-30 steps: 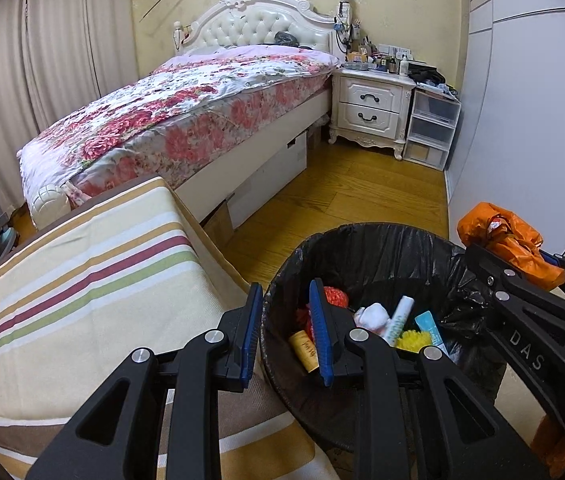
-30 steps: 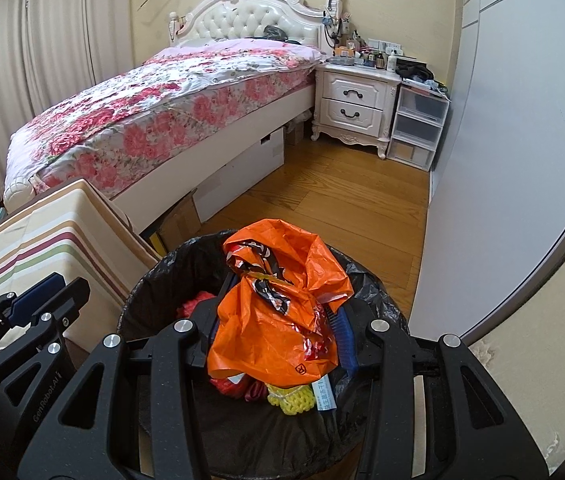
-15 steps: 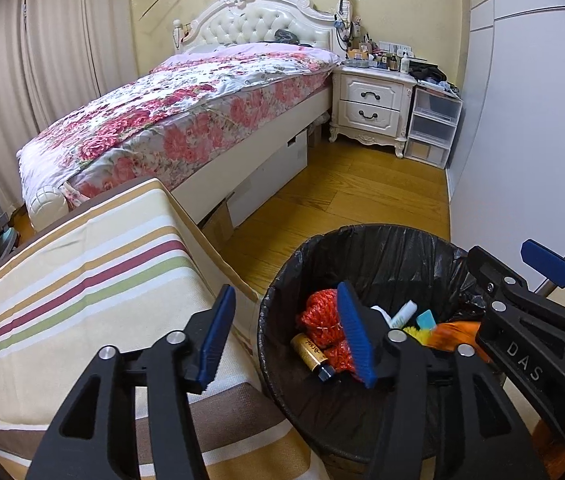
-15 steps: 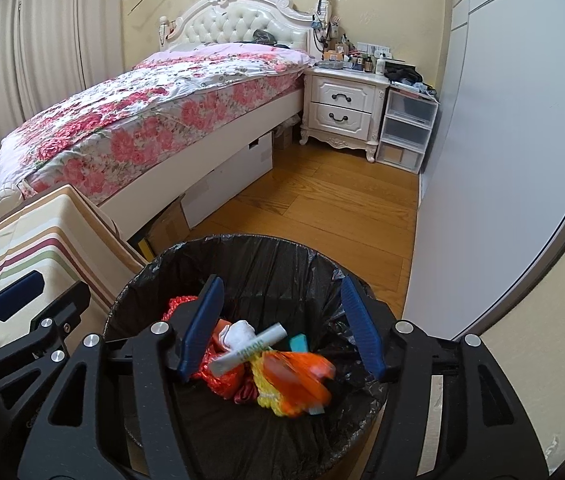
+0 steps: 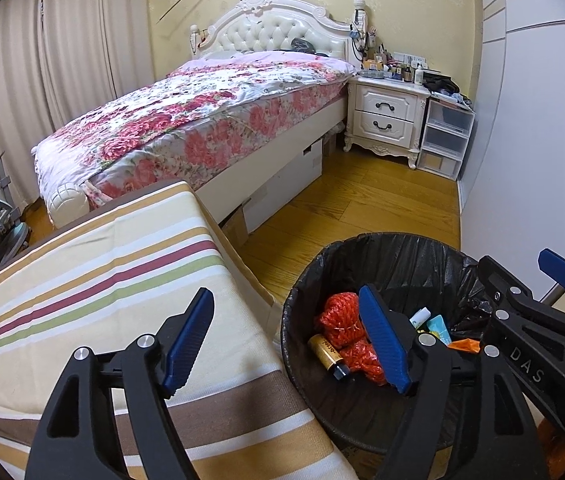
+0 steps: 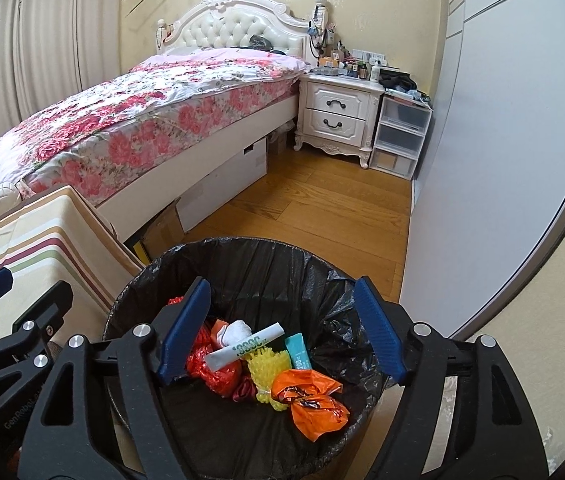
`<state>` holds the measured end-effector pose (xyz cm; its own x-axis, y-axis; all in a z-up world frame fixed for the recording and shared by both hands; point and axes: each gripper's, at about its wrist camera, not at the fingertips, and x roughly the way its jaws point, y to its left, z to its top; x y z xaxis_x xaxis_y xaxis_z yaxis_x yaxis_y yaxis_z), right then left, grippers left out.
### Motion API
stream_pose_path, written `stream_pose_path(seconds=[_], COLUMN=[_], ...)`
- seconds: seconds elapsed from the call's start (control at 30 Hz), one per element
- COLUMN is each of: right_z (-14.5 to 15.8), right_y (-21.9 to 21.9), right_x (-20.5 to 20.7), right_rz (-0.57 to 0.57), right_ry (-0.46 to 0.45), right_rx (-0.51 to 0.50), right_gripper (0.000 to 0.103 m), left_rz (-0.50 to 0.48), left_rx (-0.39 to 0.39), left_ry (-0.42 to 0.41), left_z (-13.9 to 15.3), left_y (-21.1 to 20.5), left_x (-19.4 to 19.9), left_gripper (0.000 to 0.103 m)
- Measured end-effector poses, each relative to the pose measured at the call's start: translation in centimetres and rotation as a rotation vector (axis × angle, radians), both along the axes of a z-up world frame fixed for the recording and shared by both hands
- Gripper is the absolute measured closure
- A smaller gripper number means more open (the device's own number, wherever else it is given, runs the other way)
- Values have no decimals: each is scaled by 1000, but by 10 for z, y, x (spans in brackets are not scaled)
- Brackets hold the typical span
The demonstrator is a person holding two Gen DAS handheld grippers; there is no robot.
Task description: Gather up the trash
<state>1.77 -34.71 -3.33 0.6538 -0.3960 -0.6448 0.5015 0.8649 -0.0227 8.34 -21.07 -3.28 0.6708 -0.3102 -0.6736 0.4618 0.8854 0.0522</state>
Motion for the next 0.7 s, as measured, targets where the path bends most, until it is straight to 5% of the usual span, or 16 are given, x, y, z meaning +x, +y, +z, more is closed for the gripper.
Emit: stream_pose_path(seconds=[0.7], right_z=[26], right_y=[64], right_x=[-32], right_rz=[107], right_ry=[-56], right_rx=[4], right_gripper=[23], left_rz=[118], left_rx=[-35], left_ry=[-45], left_z=[23], left_y=[76], left_x=[-33], left_gripper=[26])
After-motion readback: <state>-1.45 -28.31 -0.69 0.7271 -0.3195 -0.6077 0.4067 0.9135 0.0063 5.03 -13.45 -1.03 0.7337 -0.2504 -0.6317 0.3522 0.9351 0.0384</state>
